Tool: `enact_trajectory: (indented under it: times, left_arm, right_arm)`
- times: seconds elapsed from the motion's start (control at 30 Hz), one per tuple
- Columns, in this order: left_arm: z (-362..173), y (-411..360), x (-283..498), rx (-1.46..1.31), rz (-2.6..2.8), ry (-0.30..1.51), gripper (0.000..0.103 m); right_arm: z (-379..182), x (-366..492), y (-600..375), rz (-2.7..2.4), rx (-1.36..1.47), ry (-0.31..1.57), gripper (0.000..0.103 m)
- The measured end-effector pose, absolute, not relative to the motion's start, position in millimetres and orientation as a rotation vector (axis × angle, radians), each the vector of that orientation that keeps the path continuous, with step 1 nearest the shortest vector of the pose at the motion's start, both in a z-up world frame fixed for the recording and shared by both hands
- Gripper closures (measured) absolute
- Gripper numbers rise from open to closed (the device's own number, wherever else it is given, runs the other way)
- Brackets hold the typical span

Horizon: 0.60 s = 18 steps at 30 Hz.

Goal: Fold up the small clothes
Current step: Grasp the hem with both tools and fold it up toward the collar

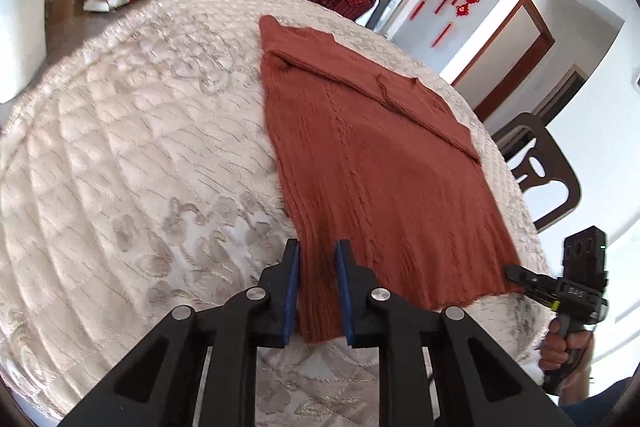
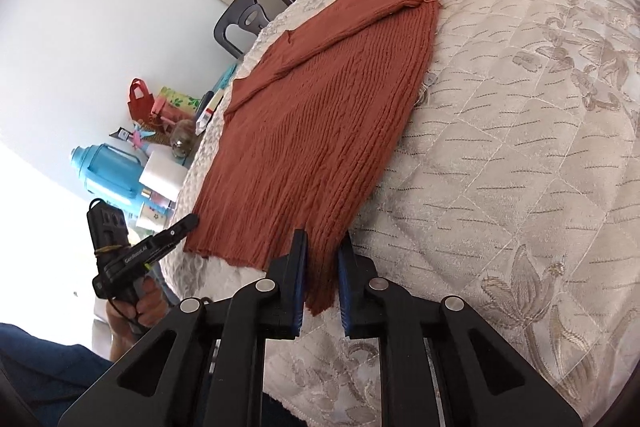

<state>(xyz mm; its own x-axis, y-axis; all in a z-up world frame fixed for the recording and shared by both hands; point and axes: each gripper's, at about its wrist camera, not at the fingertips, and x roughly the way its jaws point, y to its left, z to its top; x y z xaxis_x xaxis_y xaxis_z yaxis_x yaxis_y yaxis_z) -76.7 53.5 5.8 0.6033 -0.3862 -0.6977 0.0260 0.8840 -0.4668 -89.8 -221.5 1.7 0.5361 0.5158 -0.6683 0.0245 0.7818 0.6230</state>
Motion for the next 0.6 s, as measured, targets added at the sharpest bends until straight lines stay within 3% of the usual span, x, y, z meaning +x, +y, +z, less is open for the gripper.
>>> enact_trajectory:
  times: [0.17, 0.3, 0.6]
  left_arm:
    - [2, 55, -77, -0.507, -0.287, 0.924, 0.083]
    - [2, 58, -79, -0.536, -0.316, 0.916, 0.094]
    - [49, 75, -73, -0.541, -0.331, 0.676, 0.095]
  right_arm:
    - [2, -87, -219, 0.335, 0.623, 0.970, 0.091]
    - [0, -90, -223, 0.339, 0.638, 0.963, 0.093]
    - [26, -89, -234, 0.427, 0.703, 0.814, 0.094]
